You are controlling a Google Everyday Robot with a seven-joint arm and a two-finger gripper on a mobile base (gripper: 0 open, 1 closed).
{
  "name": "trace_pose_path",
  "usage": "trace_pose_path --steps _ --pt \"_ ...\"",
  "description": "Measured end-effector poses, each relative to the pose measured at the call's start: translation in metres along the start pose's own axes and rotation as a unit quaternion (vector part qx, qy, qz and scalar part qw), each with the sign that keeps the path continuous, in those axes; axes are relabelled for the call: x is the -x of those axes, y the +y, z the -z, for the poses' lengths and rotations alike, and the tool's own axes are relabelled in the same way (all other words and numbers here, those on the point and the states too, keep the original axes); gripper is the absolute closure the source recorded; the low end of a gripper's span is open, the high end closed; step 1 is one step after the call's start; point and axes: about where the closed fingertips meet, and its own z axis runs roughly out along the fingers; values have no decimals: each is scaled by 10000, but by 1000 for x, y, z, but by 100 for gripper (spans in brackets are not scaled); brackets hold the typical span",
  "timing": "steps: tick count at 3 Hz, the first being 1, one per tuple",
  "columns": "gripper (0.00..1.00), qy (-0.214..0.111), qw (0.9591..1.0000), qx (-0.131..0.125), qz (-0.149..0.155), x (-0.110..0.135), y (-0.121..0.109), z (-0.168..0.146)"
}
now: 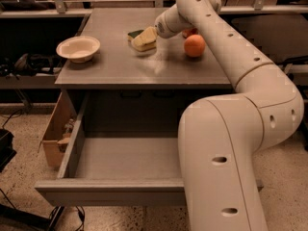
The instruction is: Place sponge into top drawer
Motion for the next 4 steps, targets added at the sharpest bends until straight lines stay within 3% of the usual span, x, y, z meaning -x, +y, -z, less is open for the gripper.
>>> trace_pose_path --steps 1,3,4 --pt "14 39 10000 64 40 5 10 -13" --pt "60 347 9993 153 -47 -7 18 -36" --pt "91 347 9993 153 -46 -7 18 -36"
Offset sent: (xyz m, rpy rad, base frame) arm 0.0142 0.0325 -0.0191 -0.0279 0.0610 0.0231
